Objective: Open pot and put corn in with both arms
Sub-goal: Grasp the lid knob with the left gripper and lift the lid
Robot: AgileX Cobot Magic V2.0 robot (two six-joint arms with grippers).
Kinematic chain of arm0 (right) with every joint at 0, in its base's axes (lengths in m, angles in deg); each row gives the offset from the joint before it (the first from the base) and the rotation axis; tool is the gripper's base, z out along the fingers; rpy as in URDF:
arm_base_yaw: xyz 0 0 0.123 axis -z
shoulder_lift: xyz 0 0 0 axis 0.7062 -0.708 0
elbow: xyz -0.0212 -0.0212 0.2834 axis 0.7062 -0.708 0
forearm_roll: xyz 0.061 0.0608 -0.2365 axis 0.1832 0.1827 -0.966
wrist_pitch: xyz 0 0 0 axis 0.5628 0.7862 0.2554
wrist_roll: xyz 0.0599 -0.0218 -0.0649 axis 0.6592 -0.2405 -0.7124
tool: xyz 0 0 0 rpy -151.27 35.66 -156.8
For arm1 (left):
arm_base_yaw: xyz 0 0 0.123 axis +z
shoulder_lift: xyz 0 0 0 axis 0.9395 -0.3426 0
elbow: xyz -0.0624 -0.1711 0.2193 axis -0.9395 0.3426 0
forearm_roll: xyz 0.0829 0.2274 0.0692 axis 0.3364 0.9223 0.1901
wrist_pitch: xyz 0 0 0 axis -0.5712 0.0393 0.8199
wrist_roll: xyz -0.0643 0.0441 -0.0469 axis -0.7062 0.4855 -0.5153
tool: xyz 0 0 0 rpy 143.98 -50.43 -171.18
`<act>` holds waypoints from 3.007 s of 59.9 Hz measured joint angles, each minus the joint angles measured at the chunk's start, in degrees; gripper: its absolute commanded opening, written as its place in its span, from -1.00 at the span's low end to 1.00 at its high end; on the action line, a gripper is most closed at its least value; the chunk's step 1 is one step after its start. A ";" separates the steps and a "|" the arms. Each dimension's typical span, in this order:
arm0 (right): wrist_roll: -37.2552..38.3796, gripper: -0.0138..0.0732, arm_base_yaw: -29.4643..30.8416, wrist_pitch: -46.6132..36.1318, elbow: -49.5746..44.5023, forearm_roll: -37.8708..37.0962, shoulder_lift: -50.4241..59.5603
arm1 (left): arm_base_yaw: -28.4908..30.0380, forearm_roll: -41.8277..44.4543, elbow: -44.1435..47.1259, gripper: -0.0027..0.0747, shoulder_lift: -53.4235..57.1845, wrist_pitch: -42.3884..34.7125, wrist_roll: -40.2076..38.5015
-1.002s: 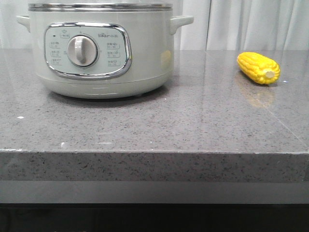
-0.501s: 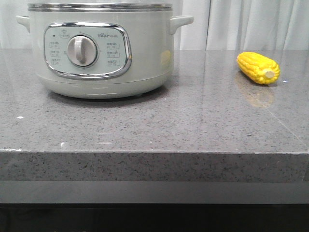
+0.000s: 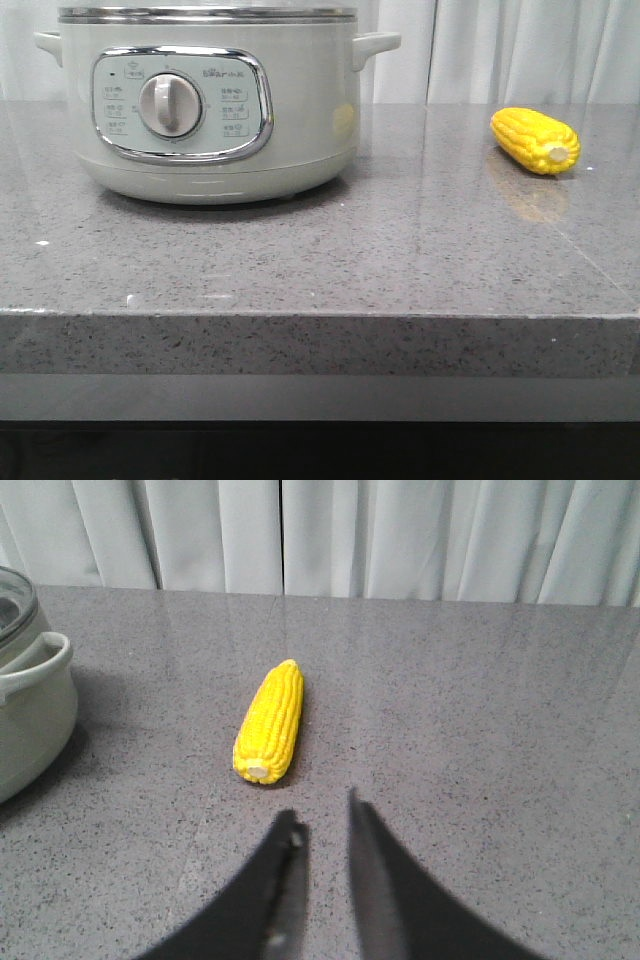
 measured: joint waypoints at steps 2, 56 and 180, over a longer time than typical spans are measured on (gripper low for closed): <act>0.00 0.34 0.00 0.14 0.00 0.00 -0.14 | 0.00 0.13 0.00 0.38 0.00 -0.12 0.00; 0.00 0.63 0.00 1.39 0.00 0.00 -0.28 | -25.82 0.25 -12.08 0.48 -28.06 -25.51 0.13; 0.00 0.63 0.00 2.42 0.00 0.00 -0.28 | -26.36 0.34 -42.91 -0.36 -53.96 -16.71 0.67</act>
